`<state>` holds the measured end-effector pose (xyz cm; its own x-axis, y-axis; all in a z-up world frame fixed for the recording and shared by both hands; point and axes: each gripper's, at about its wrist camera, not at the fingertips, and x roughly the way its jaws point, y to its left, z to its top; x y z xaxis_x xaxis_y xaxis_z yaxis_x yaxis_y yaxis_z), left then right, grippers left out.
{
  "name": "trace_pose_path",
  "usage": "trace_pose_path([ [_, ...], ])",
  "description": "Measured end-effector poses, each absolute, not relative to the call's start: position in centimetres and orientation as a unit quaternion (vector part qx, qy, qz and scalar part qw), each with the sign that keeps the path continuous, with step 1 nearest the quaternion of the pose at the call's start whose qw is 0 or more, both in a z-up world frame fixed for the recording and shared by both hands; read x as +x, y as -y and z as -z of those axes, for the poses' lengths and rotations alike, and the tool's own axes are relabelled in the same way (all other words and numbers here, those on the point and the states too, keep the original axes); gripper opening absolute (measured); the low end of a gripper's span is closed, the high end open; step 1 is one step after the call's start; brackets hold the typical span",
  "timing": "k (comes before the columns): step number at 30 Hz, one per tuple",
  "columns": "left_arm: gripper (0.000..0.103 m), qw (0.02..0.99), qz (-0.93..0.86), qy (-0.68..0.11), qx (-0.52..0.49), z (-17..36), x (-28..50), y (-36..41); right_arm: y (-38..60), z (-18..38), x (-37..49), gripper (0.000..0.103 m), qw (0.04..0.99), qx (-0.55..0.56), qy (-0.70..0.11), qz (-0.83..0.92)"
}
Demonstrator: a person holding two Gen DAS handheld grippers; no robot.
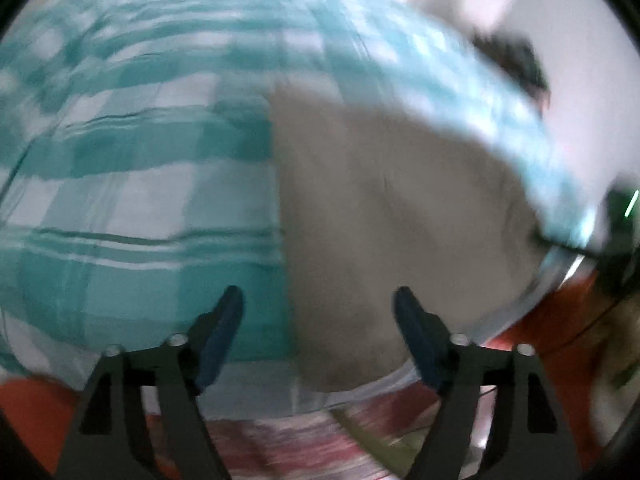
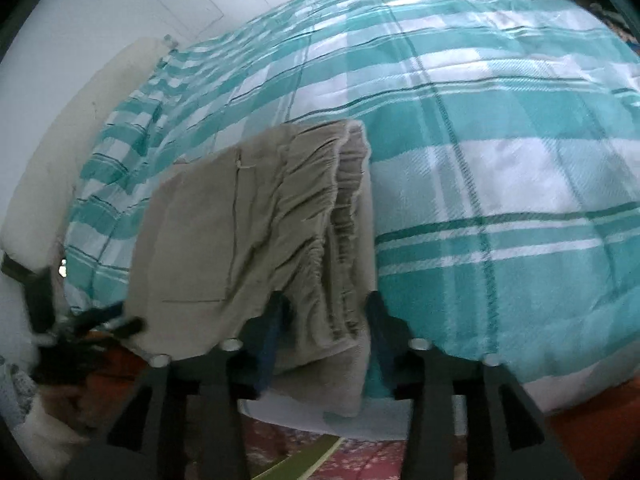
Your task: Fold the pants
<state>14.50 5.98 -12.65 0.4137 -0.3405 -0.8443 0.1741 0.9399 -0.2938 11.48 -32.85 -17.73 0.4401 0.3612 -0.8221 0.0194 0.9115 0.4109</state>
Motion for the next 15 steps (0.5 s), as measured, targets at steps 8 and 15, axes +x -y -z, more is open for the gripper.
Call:
trace_pose_path([
  [8, 0.093, 0.842, 0.185, -0.507, 0.005, 10.9, 9.6, -8.5, 34.1, 12.2, 10.5, 0.049, 0.877, 0.182, -0.436, -0.091],
  [15, 0.093, 0.837, 0.14, -0.51, 0.142, 14.7, 9.2, -2.1, 29.4, 15.0, 12.5, 0.05, 0.855, 0.134, -0.481, -0.143],
])
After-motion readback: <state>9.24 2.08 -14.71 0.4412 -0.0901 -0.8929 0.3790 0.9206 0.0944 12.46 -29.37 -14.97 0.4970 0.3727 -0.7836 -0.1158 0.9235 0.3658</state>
